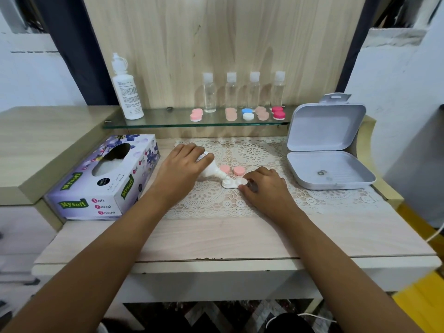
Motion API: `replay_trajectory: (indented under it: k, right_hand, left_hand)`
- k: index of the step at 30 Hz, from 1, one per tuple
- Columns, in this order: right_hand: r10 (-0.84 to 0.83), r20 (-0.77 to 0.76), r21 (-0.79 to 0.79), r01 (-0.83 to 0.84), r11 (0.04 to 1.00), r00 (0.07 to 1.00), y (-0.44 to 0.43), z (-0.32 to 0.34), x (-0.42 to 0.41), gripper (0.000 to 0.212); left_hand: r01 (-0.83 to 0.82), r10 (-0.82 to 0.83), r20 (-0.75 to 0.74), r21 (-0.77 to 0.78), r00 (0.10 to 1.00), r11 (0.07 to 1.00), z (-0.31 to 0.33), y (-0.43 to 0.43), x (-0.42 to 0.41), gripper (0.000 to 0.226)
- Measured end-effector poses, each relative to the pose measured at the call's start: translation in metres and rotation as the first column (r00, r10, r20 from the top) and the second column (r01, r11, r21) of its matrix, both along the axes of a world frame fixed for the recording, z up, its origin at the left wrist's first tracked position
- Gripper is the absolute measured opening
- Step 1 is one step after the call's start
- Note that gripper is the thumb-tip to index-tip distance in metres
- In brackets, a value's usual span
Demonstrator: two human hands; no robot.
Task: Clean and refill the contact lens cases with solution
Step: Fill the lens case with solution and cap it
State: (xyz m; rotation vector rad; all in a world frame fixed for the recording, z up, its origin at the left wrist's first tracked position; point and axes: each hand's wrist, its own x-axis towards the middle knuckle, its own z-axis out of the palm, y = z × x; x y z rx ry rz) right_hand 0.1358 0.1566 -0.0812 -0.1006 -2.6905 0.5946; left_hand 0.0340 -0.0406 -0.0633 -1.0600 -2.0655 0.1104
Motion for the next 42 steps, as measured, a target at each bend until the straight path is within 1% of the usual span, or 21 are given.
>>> replay_trajectory:
  k: [9, 35, 42]
  right_hand:
    - [-0.004, 0.013, 0.01, 0.004, 1.0, 1.0, -0.0001, 0.0006, -0.0001, 0.031]
    - [-0.01, 0.016, 0.016, 0.009, 1.0, 1.0, -0.0014, 0.001, 0.0003, 0.033]
    - [-0.009, 0.025, 0.013, 0.008, 1.0, 1.0, -0.0012, 0.0014, 0.0006, 0.033]
  left_hand:
    - [0.014, -0.014, 0.0, 0.016, 1.0, 1.0, -0.0009, -0.0006, -0.0013, 0.043]
    - [0.015, -0.015, 0.043, 0.015, 0.999, 1.0, 0.0026, -0.0029, 0.0014, 0.049]
    - [0.008, -0.009, 0.092, 0.01, 0.996, 1.0, 0.0012, -0.0023, 0.004, 0.05]
